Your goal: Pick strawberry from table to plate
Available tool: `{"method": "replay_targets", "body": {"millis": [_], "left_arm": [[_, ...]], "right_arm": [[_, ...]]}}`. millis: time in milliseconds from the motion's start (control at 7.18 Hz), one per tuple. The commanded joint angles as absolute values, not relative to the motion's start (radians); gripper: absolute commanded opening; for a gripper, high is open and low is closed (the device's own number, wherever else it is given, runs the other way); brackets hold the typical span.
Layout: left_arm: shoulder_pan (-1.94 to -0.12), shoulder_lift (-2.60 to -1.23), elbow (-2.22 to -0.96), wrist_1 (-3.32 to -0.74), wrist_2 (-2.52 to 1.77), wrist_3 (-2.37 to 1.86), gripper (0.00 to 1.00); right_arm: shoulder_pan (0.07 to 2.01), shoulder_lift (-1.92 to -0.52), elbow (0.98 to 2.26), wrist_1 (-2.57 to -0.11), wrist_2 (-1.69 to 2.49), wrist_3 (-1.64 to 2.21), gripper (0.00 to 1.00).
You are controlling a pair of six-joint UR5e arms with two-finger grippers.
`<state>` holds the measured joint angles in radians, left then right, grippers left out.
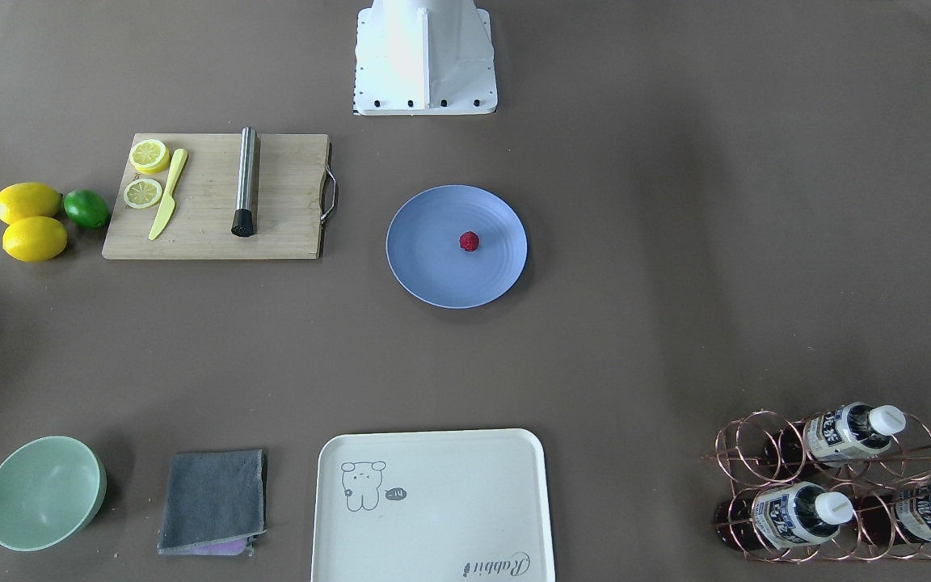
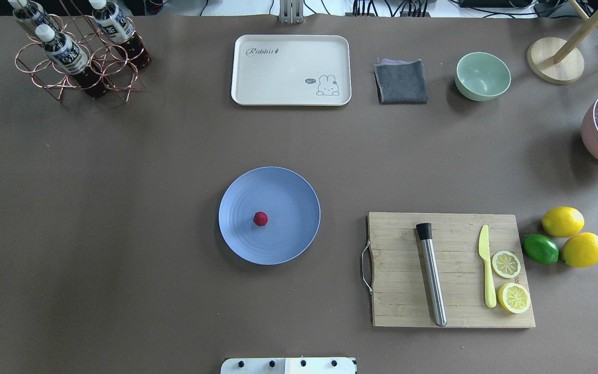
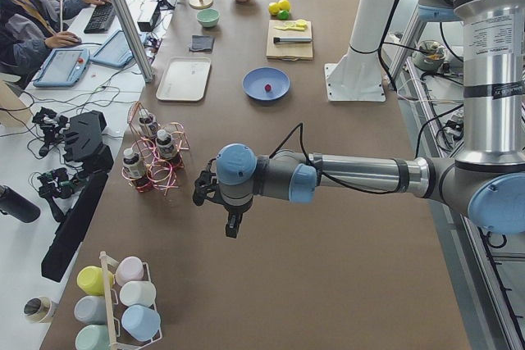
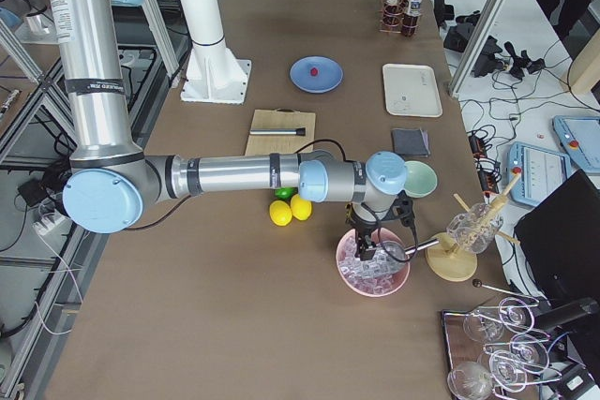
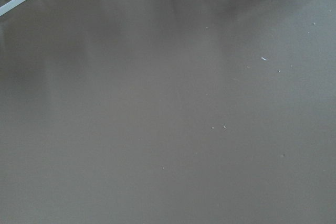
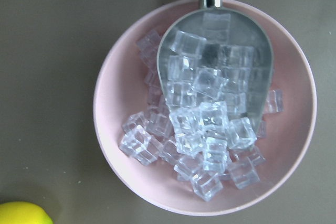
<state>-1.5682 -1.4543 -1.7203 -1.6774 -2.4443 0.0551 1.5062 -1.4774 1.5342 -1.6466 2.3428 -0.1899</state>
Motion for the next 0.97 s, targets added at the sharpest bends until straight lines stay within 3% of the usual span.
{"method": "replay_targets", "body": {"millis": [0, 835], "left_arm": [[-1.575, -1.453, -1.712, -1.68, -2.436, 0.066, 0.97], [-1.575, -1.453, -1.703, -1.68, -2.434, 0.063, 0.97]], "right_arm": [[1.552, -1.517, 1.538, -1.638, 2.338, -0.25, 1.0], [1.551, -1.514, 1.54, -1.638, 2.335, -0.252, 1.0]]}}
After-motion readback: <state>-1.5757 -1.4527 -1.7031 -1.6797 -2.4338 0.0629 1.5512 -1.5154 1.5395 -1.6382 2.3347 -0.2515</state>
